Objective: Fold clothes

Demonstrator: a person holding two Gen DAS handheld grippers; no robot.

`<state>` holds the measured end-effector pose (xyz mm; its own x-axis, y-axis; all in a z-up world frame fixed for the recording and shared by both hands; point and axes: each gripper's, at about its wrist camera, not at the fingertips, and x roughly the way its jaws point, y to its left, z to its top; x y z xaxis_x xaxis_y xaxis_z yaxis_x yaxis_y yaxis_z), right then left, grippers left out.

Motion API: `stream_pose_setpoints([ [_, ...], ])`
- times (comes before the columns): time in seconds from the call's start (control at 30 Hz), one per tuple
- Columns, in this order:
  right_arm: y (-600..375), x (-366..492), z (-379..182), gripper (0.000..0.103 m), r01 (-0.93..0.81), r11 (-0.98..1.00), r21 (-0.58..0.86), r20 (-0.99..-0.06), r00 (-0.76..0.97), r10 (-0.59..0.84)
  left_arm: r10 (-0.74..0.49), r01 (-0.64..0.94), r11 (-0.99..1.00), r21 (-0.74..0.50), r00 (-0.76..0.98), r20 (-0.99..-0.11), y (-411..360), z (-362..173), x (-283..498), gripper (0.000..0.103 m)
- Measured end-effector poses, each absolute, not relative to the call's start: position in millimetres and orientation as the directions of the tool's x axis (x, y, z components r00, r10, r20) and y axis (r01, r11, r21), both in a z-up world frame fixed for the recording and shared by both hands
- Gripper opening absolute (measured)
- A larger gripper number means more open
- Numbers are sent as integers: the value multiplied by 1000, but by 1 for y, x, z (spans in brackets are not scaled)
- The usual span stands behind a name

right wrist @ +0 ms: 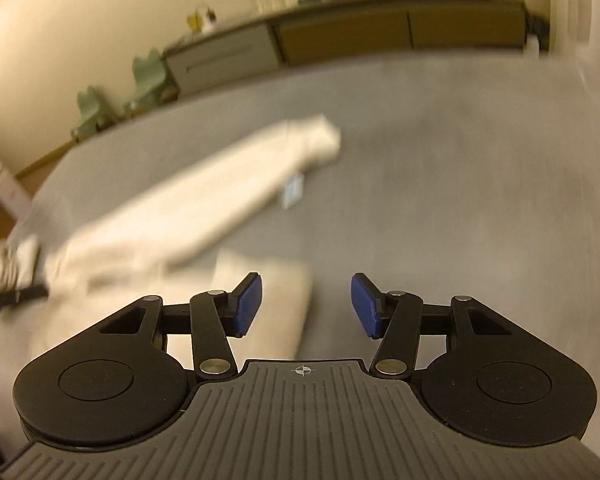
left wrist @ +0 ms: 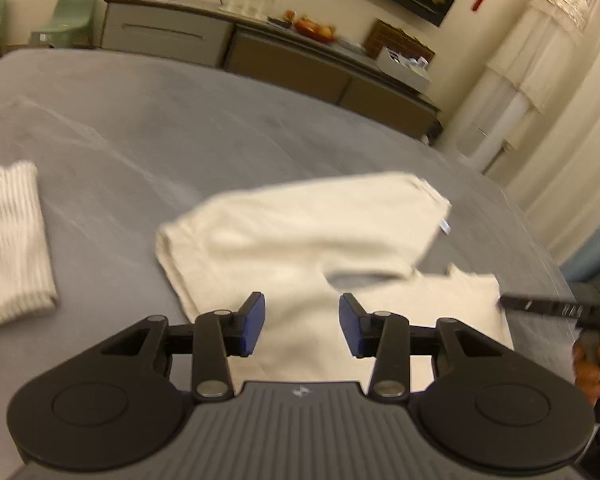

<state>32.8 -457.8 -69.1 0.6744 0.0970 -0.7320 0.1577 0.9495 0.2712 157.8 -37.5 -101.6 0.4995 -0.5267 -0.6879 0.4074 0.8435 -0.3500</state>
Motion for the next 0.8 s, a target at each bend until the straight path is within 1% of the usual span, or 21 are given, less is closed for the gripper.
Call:
stream_pose_setpoints([
  [0.03,-449,28,-75,54,141,956,259,-741,664,102,-527,409,843,-350,494,-691,-39,-103,154,41],
  [0.13,-421,26,-75,4,62,987,151,-748,659,73,-527,414,841,-349,482,-699,-42,-108,144,39],
  [0.2,-409,26,-65,3,43,996,80,-733,680,30,-520,414,845,-338,492,-698,-40,-108,143,38],
  [0.23,-401,28,-55,3,53,998,29,-715,699,-16,-516,414,847,-332,497,-697,-39,-109,142,38],
  [0.3,-379,24,-31,3,46,998,-31,-647,761,-55,-504,411,855,-317,510,-697,-37,-109,141,37],
  [0.33,-358,15,-20,3,-2,999,-50,-605,796,-29,-498,411,858,-308,516,-697,-36,-108,141,37],
  [0.37,-334,6,-12,5,-93,994,-62,-565,824,42,-494,410,860,-304,519,-698,-36,-108,141,37],
  [0.4,-317,-2,-9,7,-186,981,-49,-553,823,129,-496,408,859,-308,518,-697,-36,-107,142,37],
  [0.43,-302,-9,-8,34,-265,963,-36,-543,814,204,-499,405,858,-314,516,-697,-34,-107,142,37],
  [0.47,-304,-7,-13,57,-247,969,-10,-559,805,200,-500,402,858,-319,515,-696,-33,-106,142,37],
  [0.5,-309,-6,-19,57,-222,975,19,-575,795,193,-500,398,859,-322,515,-696,-31,-106,142,38],
  [0.6,-354,5,-40,54,4,987,161,-621,778,98,-502,401,858,-322,514,-696,-31,-105,141,38],
  [0.7,-375,13,-64,54,92,980,175,-665,745,49,-501,403,857,-319,514,-696,-33,-104,141,38],
  [0.8,-371,21,-81,57,89,984,154,-700,713,45,-499,408,858,-314,515,-697,-34,-104,142,38],
])
